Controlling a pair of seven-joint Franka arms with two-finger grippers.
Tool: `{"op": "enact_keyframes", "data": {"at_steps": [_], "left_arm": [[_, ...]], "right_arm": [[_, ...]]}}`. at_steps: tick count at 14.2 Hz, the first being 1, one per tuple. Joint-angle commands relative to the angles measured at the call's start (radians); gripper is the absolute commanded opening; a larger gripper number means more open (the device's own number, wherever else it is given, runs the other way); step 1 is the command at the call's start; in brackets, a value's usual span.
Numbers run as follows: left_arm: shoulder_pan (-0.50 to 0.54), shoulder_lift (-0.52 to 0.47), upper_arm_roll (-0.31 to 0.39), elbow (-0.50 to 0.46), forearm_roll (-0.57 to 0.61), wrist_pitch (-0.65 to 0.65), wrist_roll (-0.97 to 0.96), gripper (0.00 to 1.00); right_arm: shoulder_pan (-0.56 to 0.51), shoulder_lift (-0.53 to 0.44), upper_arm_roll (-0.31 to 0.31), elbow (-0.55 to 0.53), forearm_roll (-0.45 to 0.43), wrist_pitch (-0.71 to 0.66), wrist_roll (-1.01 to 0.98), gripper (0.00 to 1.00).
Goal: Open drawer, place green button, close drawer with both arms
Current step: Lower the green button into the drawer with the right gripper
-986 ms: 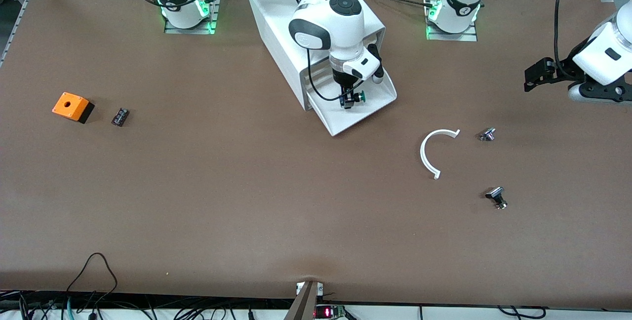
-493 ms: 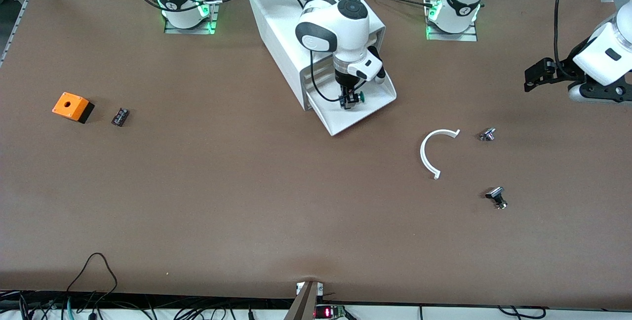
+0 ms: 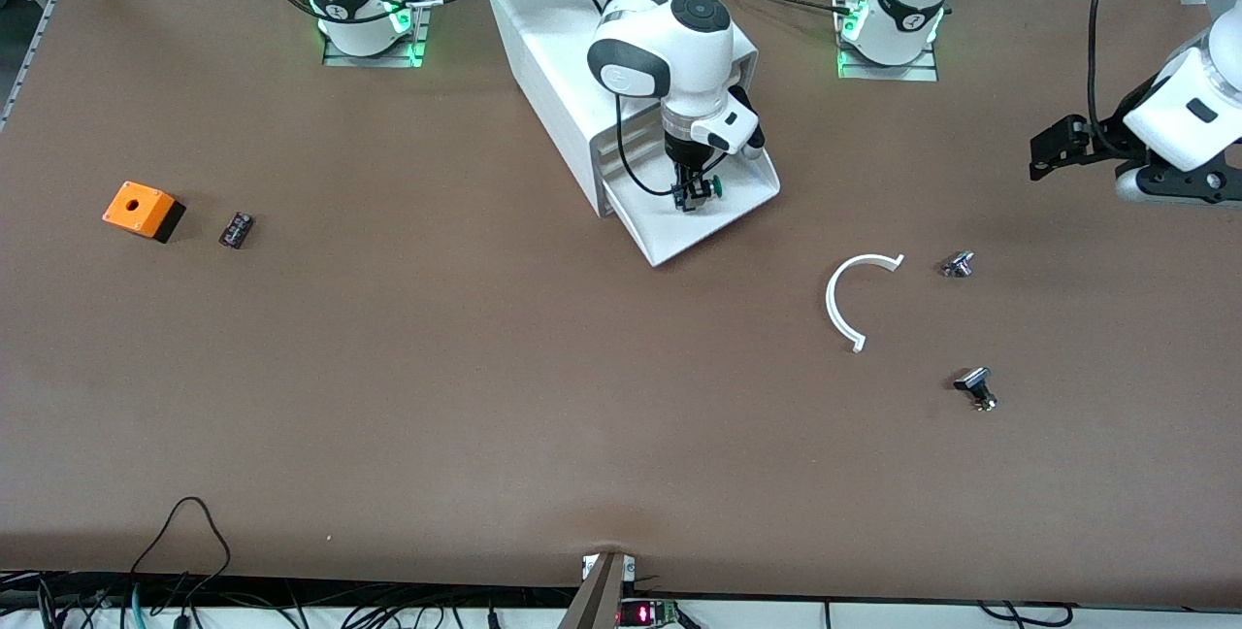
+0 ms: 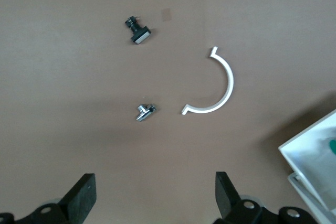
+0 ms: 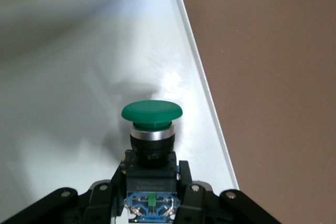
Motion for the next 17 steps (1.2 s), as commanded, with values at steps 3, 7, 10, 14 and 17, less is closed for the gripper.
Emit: {"op": "enact_keyframes", "data": {"at_steps": [3, 7, 10, 14, 17], "left_arm": [[-0.017, 0.095, -0.015, 0.133, 0.05, -0.095, -0.007, 1.0], [-0.01, 0.103, -0.015, 0.133, 0.05, -0.097, -0.004, 1.0], [-0.007, 0.111, -0.015, 0.133, 0.05, -0.098, -0.006, 1.0], [-0.007, 0.111, -0.015, 0.135, 0.049, -0.098, -0.006, 1.0], [-0.006, 0.111, -0.015, 0.135, 0.049, -0.098, -0.004, 1.0]], "right_arm": [[0.03, 0.013, -0.006, 0.057, 0.0, -0.07, 0.009, 0.22], [0.029, -0.004, -0.004, 0.09, 0.031, -0.123, -0.009, 0.22], [0.029, -0.001, -0.006, 0.091, 0.029, -0.117, -0.012, 0.22], [0.029, 0.016, -0.007, 0.09, 0.026, -0.085, -0.012, 0.22], [0.027, 0.035, -0.007, 0.09, 0.025, -0.071, -0.012, 0.25]]}}
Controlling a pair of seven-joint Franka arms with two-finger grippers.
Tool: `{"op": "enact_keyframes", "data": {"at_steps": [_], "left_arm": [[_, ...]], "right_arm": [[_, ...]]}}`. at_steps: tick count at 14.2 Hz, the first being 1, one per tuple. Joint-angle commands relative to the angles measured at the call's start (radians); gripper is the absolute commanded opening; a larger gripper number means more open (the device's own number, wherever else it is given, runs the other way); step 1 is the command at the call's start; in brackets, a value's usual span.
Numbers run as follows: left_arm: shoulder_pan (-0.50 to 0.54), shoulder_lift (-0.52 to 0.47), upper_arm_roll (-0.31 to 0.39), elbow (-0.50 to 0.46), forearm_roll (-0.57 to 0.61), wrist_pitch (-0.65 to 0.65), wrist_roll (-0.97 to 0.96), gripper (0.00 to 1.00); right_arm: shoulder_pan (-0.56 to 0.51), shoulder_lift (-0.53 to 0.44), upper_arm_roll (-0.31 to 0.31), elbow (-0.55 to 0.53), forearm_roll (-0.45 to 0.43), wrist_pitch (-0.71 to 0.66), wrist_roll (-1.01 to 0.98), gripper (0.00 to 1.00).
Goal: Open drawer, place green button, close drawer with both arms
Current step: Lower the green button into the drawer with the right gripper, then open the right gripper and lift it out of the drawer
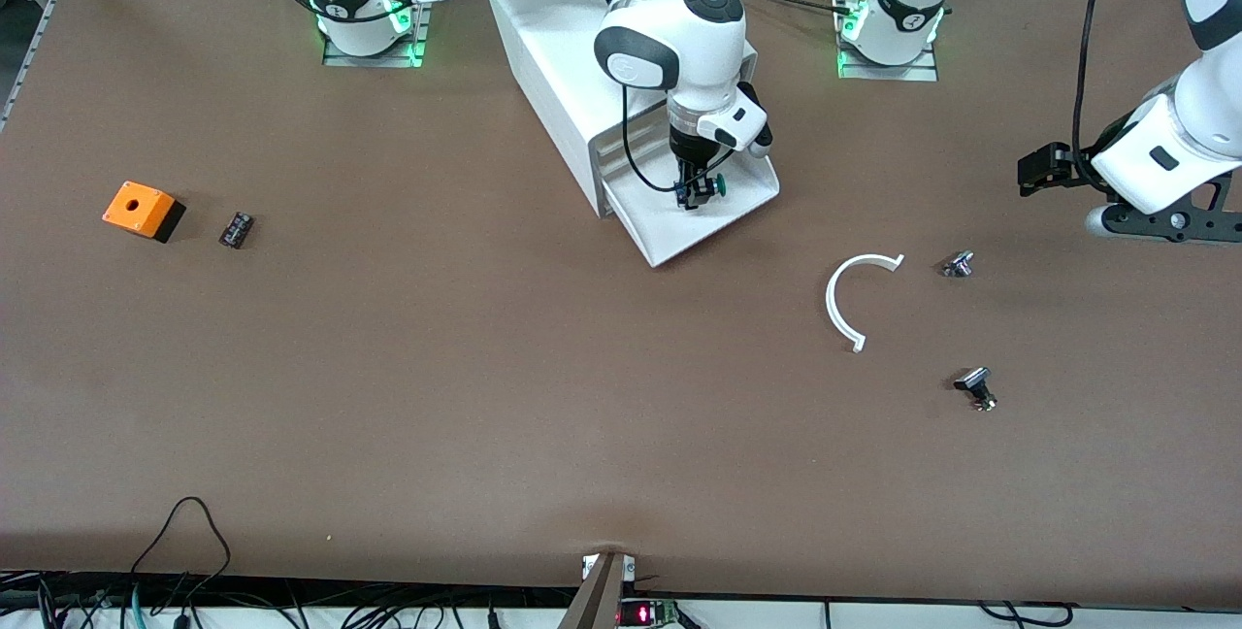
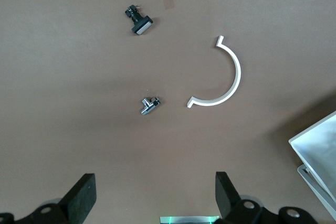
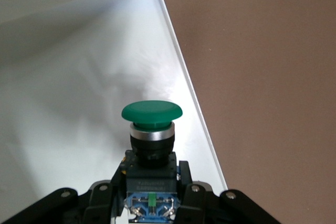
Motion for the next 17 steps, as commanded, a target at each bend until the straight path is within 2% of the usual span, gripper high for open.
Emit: {"op": "enact_keyframes", "data": {"at_steps": [1, 5, 6, 7, 8, 12, 14, 17], "left_arm": [[0.002, 0.014, -0.003, 0.035, 0.025, -0.027, -0.003, 1.0], [0.0, 0.014, -0.003, 0.035, 0.025, -0.029, -0.003, 1.0], [0.0, 0.014, -0.003, 0.035, 0.025, -0.03, -0.004, 1.0], [0.002, 0.014, -0.003, 0.035, 0.025, -0.032, -0.003, 1.0], [0.0, 0.014, -0.003, 0.035, 0.025, -0.037, -0.003, 1.0], [0.0, 0.014, -0.004, 0.037, 0.025, -0.041, -0.003, 1.0], [-0.008, 0.016, -0.004, 0.037, 0.025, -0.041, 0.002, 1.0], [-0.026, 0.035, -0.009, 0.034, 0.034, -0.043, -0.001, 1.0]], "right_arm": [[0.01, 0.032, -0.007, 0.014, 0.013, 0.01, -0.015, 0.26], [0.016, 0.053, -0.008, 0.014, 0.011, 0.03, 0.002, 0.3], [0.016, 0.053, -0.008, 0.014, 0.013, 0.04, 0.002, 0.35], [0.015, 0.051, -0.008, 0.014, 0.014, 0.038, 0.011, 0.7], [0.015, 0.046, -0.008, 0.014, 0.014, 0.035, 0.03, 1.0], [0.015, 0.033, -0.007, 0.057, 0.016, 0.011, 0.037, 1.0], [0.015, 0.007, -0.004, 0.101, 0.027, -0.047, 0.074, 1.0], [0.004, -0.048, -0.008, 0.156, 0.117, -0.114, 0.097, 1.0]]}}
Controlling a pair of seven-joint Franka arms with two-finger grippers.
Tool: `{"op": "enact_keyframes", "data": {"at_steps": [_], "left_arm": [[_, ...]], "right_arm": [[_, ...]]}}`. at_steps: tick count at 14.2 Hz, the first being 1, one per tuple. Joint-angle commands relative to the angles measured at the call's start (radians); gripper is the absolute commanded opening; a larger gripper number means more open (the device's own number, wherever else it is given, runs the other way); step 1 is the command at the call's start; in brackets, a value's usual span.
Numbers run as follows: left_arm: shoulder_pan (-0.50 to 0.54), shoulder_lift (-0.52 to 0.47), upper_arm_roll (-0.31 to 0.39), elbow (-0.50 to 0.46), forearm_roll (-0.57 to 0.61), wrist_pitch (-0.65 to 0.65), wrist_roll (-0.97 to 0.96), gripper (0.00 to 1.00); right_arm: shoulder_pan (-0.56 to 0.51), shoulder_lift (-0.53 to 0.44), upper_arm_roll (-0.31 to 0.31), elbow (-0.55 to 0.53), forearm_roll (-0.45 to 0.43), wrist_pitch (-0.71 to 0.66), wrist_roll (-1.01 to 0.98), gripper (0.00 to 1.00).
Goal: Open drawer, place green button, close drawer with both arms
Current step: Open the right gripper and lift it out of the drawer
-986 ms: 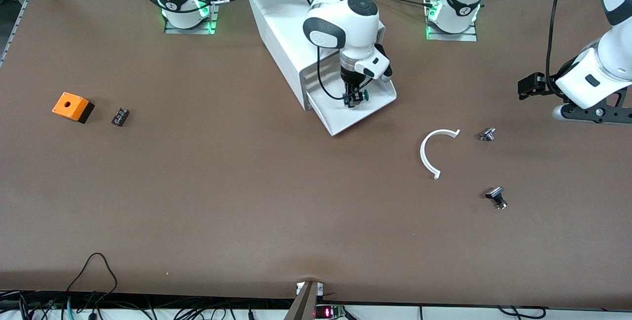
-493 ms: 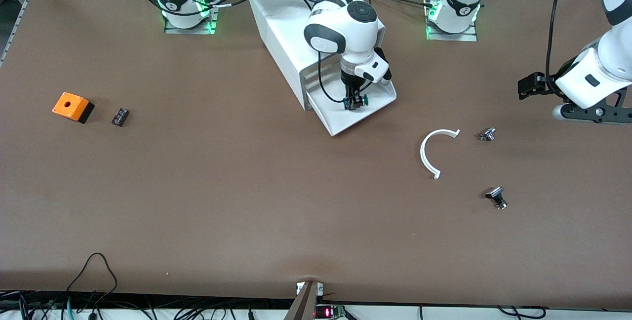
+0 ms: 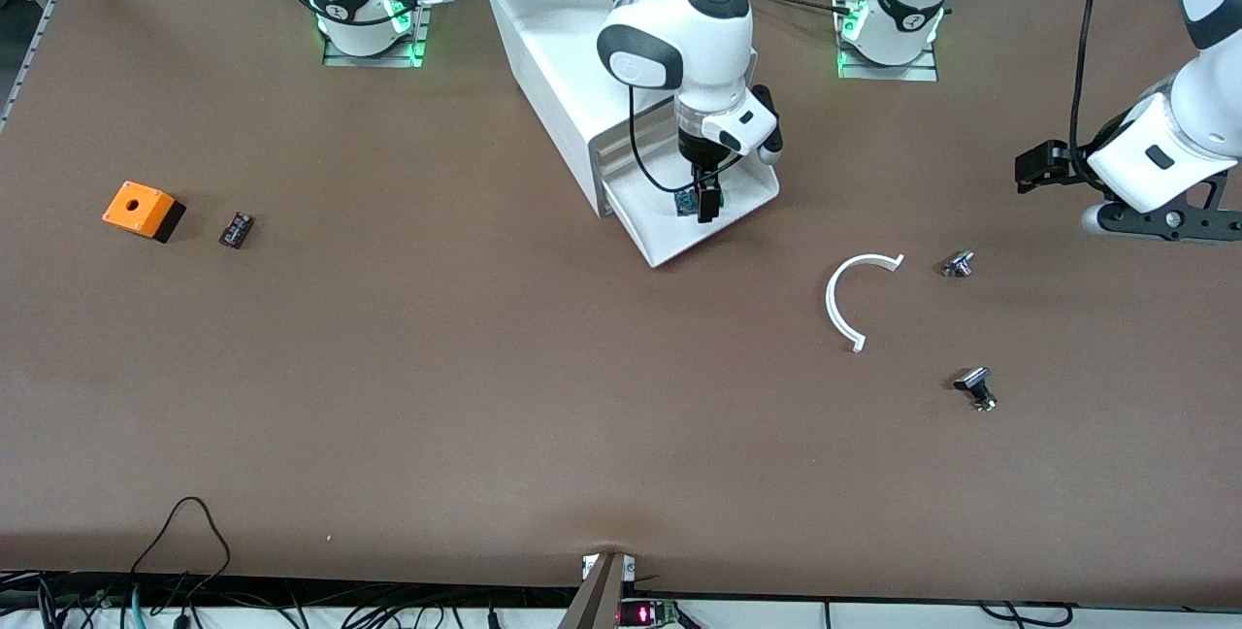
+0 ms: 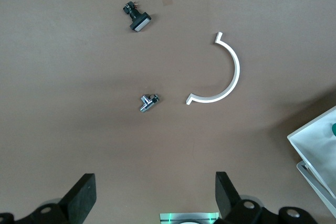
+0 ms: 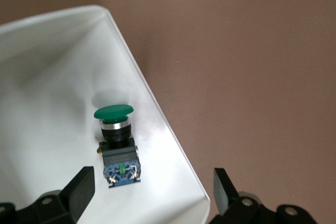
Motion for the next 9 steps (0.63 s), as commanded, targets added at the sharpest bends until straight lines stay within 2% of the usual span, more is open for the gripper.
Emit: {"op": "enact_keyframes", "data": {"at_steps": [1, 3, 6, 9], "left_arm": [[-0.023, 0.08, -0.006, 0.039, 0.028, -0.028, -0.003, 1.0], [-0.014, 0.091, -0.004, 0.057, 0.029, -0.028, 0.005, 1.0], [-0.019, 0.088, -0.006, 0.054, 0.023, -0.037, 0.002, 1.0], [-0.014, 0.115, -0.004, 0.046, -0.09, -0.045, -0.079, 1.0]], "right_arm": [[-0.01, -0.074, -0.013, 0.036, 0.107, -0.076, 0.032, 1.0], [-0.038, -0.153, -0.033, 0.036, 0.132, -0.103, 0.104, 1.0], [-0.067, -0.224, -0.064, 0.036, 0.132, -0.159, 0.254, 1.0], [-0.069, -0.267, -0.17, 0.032, 0.134, -0.197, 0.404, 1.0]]}}
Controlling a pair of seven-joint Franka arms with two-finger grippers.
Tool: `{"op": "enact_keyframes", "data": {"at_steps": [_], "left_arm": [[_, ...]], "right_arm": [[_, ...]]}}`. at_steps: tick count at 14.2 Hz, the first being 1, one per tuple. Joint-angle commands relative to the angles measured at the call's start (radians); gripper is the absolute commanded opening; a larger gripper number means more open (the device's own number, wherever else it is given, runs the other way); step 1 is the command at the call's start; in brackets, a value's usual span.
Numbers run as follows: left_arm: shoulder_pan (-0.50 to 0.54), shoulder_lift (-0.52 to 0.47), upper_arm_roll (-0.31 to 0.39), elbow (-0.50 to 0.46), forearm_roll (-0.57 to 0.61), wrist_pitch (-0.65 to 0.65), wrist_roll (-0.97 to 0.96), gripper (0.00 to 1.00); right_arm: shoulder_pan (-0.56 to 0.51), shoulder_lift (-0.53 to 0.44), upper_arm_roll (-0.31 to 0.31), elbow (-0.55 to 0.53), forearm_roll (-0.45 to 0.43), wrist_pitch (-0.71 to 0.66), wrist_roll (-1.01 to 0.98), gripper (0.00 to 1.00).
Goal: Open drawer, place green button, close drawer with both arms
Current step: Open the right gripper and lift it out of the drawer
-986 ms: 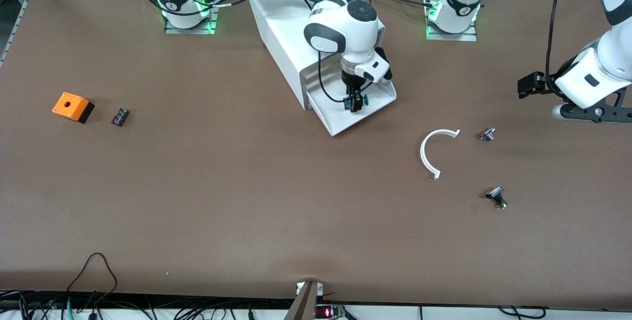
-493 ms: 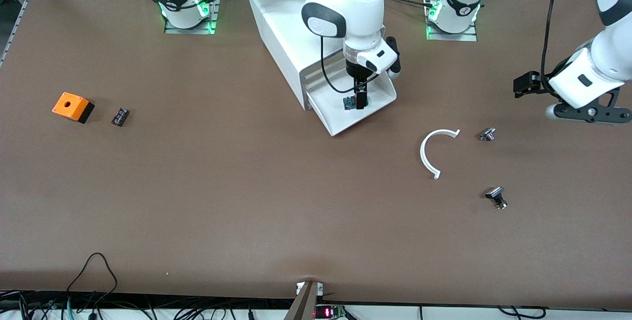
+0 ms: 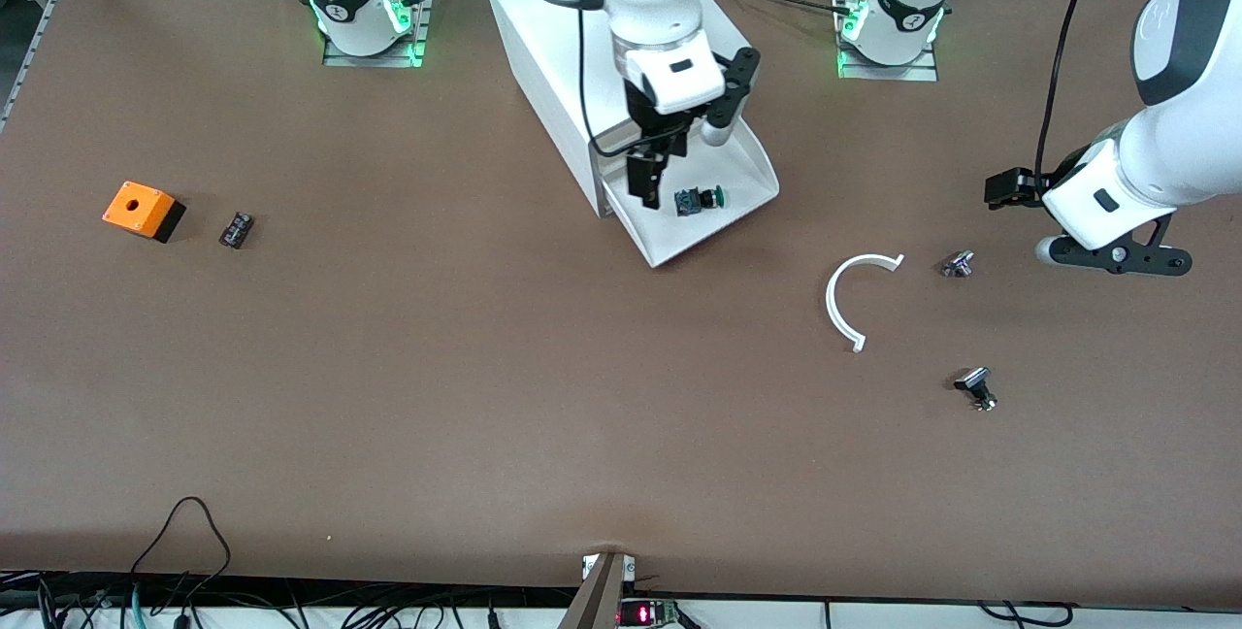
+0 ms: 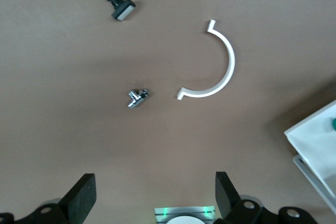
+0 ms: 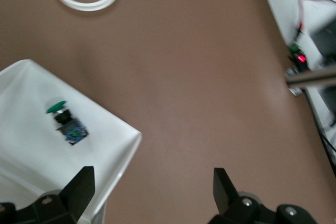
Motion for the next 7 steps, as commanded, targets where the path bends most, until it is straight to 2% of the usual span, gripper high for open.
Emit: {"op": "enact_keyframes", "data": {"at_steps": [1, 5, 7], "left_arm": [[-0.011, 0.059, -0.001, 0.03, -0.084, -0.017, -0.137, 1.0], [-0.104, 0.181, -0.022, 0.024, -0.145, 0.149, -0.407, 1.0], [-0.172, 0.224, -0.025, -0.016, -0.167, 0.284, -0.545, 1.0]], "right_arm": [[-0.003, -0.033, -0.104, -0.021, 0.026, -0.048, 0.187, 1.0], [-0.03, -0.04, -0.277, -0.024, 0.159, -0.149, 0.383, 1.0], [-0.108, -0.042, -0.287, -0.085, 0.176, -0.163, 0.5, 1.0]]}}
